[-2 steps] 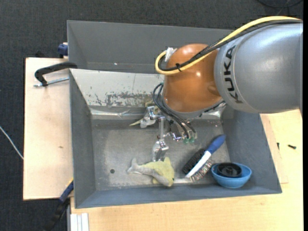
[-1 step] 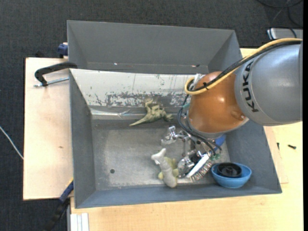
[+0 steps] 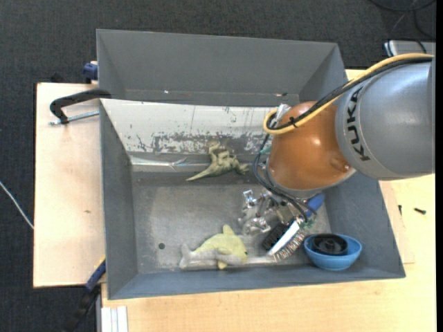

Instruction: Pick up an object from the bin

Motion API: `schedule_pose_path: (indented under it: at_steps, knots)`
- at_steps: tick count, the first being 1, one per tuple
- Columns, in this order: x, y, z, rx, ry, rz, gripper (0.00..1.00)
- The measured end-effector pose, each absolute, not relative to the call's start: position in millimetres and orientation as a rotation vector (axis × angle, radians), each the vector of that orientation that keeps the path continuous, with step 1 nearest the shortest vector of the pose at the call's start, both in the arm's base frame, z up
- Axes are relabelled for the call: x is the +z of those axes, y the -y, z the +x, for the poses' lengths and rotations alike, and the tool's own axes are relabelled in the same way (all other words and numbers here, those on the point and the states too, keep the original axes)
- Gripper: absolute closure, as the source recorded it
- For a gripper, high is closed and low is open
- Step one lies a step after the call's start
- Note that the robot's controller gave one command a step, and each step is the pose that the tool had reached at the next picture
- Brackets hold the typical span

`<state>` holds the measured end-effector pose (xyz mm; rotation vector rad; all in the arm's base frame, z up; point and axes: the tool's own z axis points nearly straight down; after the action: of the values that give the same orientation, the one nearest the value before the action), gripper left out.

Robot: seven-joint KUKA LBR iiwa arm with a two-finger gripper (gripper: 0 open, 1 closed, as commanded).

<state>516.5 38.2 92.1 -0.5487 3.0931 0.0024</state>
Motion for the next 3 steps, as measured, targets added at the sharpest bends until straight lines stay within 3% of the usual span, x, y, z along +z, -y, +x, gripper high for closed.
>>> schedule_pose_path:
  at_steps: [1, 2, 3]
  knots:
    - [92, -38, 516.5, 0.003, -3.093, -0.549, 0.00]
    - [73, -143, 514.6, -0.001, -2.984, -0.951, 0.00]
    - [75, -143, 515.6, 0.003, -2.982, -0.946, 1.00]
